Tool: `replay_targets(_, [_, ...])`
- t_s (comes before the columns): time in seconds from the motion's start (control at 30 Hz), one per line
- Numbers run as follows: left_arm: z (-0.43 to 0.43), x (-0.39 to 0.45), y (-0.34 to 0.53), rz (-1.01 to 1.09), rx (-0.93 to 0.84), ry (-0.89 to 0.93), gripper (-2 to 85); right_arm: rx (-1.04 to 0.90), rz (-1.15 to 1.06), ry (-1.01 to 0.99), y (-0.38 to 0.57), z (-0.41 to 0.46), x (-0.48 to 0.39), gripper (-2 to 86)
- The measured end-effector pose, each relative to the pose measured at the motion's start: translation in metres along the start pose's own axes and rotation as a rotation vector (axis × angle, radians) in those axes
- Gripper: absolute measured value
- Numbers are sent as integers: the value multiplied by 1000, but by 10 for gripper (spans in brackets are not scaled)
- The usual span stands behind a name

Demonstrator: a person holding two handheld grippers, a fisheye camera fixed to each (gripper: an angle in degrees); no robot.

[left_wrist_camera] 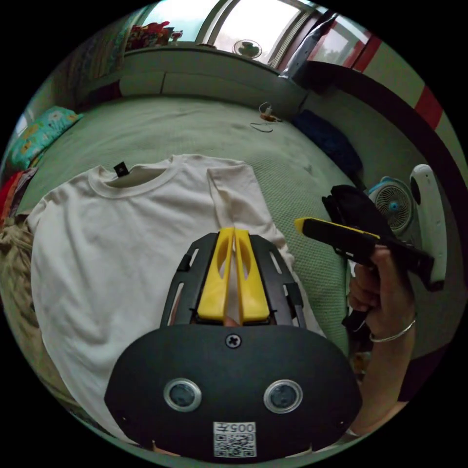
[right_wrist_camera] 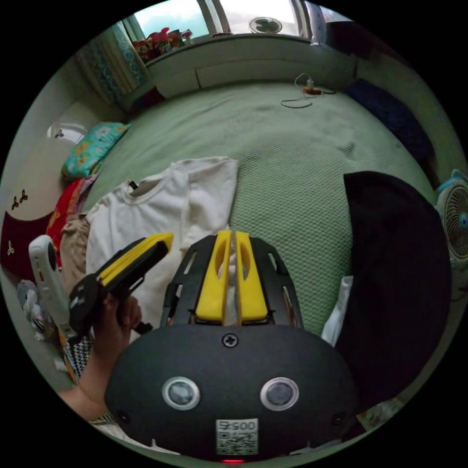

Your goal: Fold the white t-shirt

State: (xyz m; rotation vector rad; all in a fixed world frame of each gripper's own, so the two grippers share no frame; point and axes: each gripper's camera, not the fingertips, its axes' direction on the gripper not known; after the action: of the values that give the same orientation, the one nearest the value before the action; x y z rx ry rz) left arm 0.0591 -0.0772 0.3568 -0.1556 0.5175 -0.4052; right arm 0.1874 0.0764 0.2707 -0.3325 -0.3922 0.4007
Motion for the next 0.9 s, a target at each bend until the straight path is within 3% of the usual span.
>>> replay_targets(0.07, [10, 5, 3, 20, -18, 28, 8, -46, -4, -22, -3, 10, 0, -3])
replay_targets(0.33, [38, 40, 12, 105, -77, -154, 12, -155, -139, 25, -5, 27, -17, 45])
replay_targets(0.57, [46, 48, 10, 85, -140, -140, -4, -219, -158, 70, -13, 40, -20, -11])
replay_targets(0.9, [58, 57, 9, 59, -231, -171, -4, -277, -148, 70, -18, 49, -19, -14])
